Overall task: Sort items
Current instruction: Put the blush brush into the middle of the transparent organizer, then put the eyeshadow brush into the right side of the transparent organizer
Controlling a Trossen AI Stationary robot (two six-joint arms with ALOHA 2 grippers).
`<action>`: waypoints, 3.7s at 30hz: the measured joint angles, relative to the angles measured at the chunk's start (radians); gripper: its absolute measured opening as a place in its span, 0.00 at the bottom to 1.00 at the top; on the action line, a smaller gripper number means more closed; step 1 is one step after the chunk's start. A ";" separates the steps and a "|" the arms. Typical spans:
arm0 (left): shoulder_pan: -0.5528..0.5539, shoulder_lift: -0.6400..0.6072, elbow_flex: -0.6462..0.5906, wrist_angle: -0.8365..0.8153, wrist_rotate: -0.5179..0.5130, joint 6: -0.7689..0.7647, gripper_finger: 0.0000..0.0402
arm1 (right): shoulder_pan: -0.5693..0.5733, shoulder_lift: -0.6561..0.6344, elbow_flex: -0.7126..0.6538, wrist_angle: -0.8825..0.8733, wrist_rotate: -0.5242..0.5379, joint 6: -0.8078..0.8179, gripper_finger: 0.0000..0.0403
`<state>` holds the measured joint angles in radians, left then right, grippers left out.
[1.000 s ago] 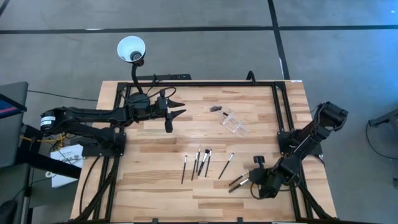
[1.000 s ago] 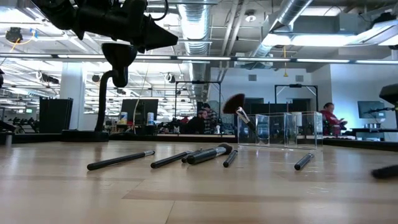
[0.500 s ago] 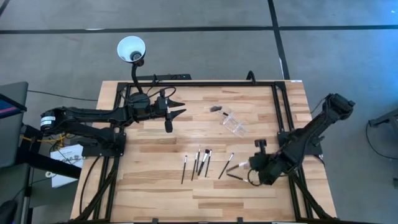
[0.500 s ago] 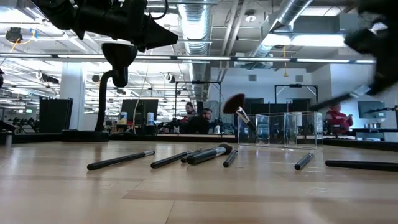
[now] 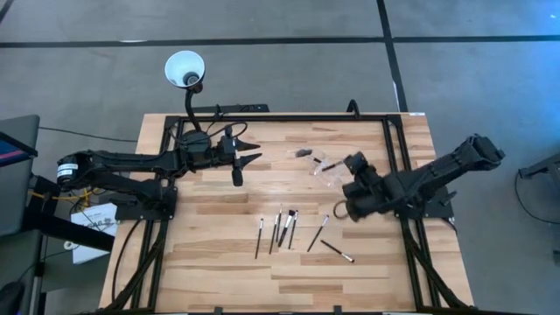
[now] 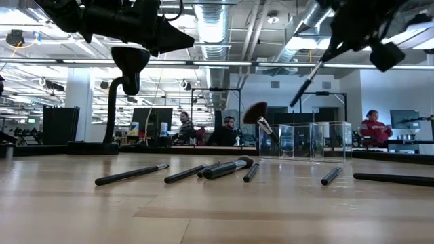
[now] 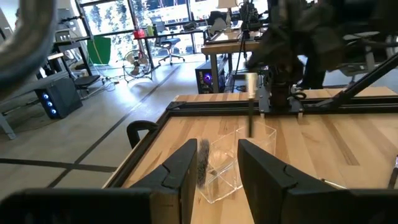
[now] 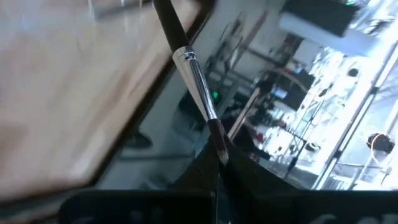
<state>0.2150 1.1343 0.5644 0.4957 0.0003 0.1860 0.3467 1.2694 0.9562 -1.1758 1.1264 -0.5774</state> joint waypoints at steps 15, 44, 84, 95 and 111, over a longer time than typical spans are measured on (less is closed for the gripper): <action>0.000 0.000 -0.007 -0.001 0.000 -0.003 0.28 | -0.200 0.087 0.000 0.175 -0.282 -0.204 0.00; 0.000 0.000 -0.027 -0.001 0.001 -0.011 0.28 | -0.247 0.241 0.000 0.288 -0.292 0.168 0.36; 0.000 0.000 -0.027 0.064 0.001 -0.012 0.28 | 0.518 -0.199 -0.437 1.083 -0.206 1.380 0.22; 0.000 0.000 -0.027 0.074 0.001 -0.012 0.28 | 0.461 0.087 -0.610 1.596 -0.330 1.358 0.22; 0.000 0.000 -0.027 0.074 0.000 -0.045 0.28 | 0.444 0.373 -0.531 1.596 -0.468 1.504 0.34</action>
<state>0.2146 1.1339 0.5369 0.5701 0.0006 0.1406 0.7903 1.6421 0.4248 0.4201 0.6584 0.9263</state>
